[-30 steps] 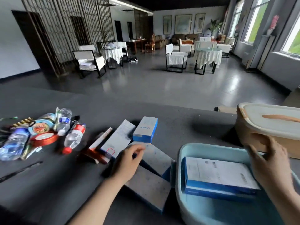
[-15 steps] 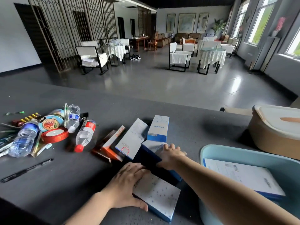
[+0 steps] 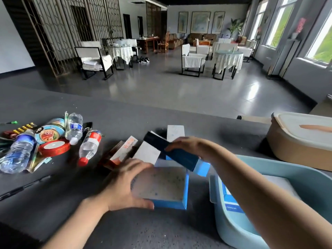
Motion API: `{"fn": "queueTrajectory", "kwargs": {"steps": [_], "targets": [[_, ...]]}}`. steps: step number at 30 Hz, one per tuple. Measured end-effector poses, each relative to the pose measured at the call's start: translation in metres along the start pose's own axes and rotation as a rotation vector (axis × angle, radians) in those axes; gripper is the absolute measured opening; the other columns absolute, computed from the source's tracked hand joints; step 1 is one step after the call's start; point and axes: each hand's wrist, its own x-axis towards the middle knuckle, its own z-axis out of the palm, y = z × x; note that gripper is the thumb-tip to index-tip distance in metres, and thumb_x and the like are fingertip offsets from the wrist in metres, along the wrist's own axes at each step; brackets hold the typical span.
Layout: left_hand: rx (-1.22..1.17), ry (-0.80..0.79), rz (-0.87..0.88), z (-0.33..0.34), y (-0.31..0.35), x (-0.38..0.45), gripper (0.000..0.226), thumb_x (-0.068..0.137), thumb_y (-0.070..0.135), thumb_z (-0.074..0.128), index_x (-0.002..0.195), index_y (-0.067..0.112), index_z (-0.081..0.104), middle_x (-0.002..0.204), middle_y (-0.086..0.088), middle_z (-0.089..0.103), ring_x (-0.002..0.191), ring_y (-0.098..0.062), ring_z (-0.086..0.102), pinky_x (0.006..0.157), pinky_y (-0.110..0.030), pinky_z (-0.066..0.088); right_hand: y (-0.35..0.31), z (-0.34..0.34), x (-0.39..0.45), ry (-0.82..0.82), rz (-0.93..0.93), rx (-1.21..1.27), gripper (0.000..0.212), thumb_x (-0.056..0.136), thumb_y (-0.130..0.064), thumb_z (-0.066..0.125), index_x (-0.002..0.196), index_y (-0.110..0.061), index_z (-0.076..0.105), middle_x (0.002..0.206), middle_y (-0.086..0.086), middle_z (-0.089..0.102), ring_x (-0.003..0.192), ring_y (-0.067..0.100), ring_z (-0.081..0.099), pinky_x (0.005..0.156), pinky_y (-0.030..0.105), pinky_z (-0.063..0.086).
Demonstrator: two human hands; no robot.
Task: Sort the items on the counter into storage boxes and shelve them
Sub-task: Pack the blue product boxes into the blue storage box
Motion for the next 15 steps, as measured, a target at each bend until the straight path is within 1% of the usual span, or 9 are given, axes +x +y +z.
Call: {"fn": "queueTrajectory", "kwargs": {"steps": [2, 3, 4, 6, 8, 10, 12, 13, 15], "targets": [[-0.014, 0.068, 0.044, -0.01, 0.016, 0.016, 0.094, 0.047, 0.081, 0.071, 0.126, 0.036, 0.051, 0.12, 0.017, 0.049, 0.112, 0.001, 0.046, 0.096, -0.016, 0.035, -0.001, -0.03, -0.027, 0.081, -0.102, 0.05, 0.031, 0.077, -0.042, 0.069, 0.099, -0.02, 0.069, 0.091, 0.006, 0.069, 0.077, 0.021, 0.065, 0.065, 0.023, 0.045], [0.017, 0.101, 0.068, -0.013, 0.024, 0.024, 0.093, 0.047, 0.082, 0.07, 0.125, 0.037, 0.05, 0.119, 0.019, 0.049, 0.11, 0.003, 0.045, 0.096, -0.012, 0.032, 0.002, -0.043, -0.041, 0.113, -0.154, 0.074, 0.033, 0.074, -0.044, 0.071, 0.101, -0.024, 0.068, 0.098, 0.007, 0.07, 0.084, 0.023, 0.066, 0.071, 0.029, 0.046], [0.042, 0.125, 0.09, -0.011, 0.034, 0.033, 0.093, 0.047, 0.082, 0.07, 0.125, 0.037, 0.05, 0.119, 0.019, 0.049, 0.109, 0.002, 0.045, 0.095, -0.012, 0.032, 0.009, -0.058, -0.056, 0.144, -0.193, 0.096, 0.036, 0.071, -0.045, 0.072, 0.102, -0.028, 0.067, 0.101, 0.005, 0.07, 0.088, 0.022, 0.067, 0.074, 0.031, 0.046], [0.006, 0.146, 0.111, -0.002, 0.058, 0.05, 0.093, 0.048, 0.081, 0.071, 0.125, 0.035, 0.05, 0.119, 0.019, 0.049, 0.11, -0.003, 0.048, 0.094, -0.023, 0.039, 0.033, -0.084, -0.085, 0.205, -0.24, 0.129, 0.044, 0.065, -0.047, 0.071, 0.108, -0.037, 0.064, 0.102, -0.004, 0.071, 0.09, 0.015, 0.067, 0.078, 0.031, 0.047], [-0.084, 0.184, 0.137, 0.014, 0.08, 0.064, 0.089, 0.051, 0.079, 0.071, 0.125, 0.034, 0.051, 0.118, 0.021, 0.049, 0.111, -0.002, 0.049, 0.094, -0.028, 0.042, 0.065, -0.105, -0.11, 0.245, -0.294, 0.148, 0.047, 0.068, -0.041, 0.069, 0.114, -0.04, 0.061, 0.105, -0.013, 0.07, 0.091, 0.007, 0.066, 0.078, 0.029, 0.046], [-0.217, 0.23, 0.125, 0.032, 0.102, 0.077, 0.085, 0.053, 0.075, 0.072, 0.124, 0.032, 0.051, 0.118, 0.017, 0.052, 0.112, -0.006, 0.052, 0.094, -0.032, 0.044, 0.103, -0.12, -0.132, 0.279, -0.319, 0.192, 0.053, 0.07, -0.031, 0.068, 0.122, -0.037, 0.057, 0.115, -0.014, 0.067, 0.102, 0.009, 0.064, 0.085, 0.032, 0.046], [-0.293, 0.292, 0.094, 0.049, 0.121, 0.088, 0.08, 0.055, 0.07, 0.073, 0.122, 0.032, 0.051, 0.115, 0.013, 0.056, 0.109, -0.011, 0.055, 0.092, -0.038, 0.046, 0.141, -0.128, -0.148, 0.325, -0.289, 0.259, 0.061, 0.066, -0.023, 0.071, 0.123, -0.037, 0.057, 0.123, -0.008, 0.065, 0.113, 0.016, 0.06, 0.097, 0.037, 0.045], [-0.301, 0.326, 0.084, 0.055, 0.128, 0.093, 0.077, 0.056, 0.067, 0.073, 0.121, 0.033, 0.051, 0.114, 0.012, 0.057, 0.108, -0.012, 0.056, 0.091, -0.038, 0.047, 0.156, -0.129, -0.154, 0.346, -0.258, 0.247, 0.063, 0.064, -0.021, 0.075, 0.121, -0.042, 0.058, 0.125, -0.008, 0.063, 0.117, 0.015, 0.058, 0.098, 0.034, 0.044], [-0.34, 0.366, 0.072, 0.065, 0.142, 0.102, 0.074, 0.058, 0.062, 0.071, 0.121, 0.029, 0.052, 0.111, 0.01, 0.059, 0.105, -0.015, 0.056, 0.089, -0.04, 0.047, 0.183, -0.132, -0.165, 0.369, -0.181, 0.05, 0.069, 0.062, -0.021, 0.083, 0.116, -0.053, 0.056, 0.125, -0.013, 0.06, 0.118, 0.009, 0.053, 0.095, 0.028, 0.043]]}}
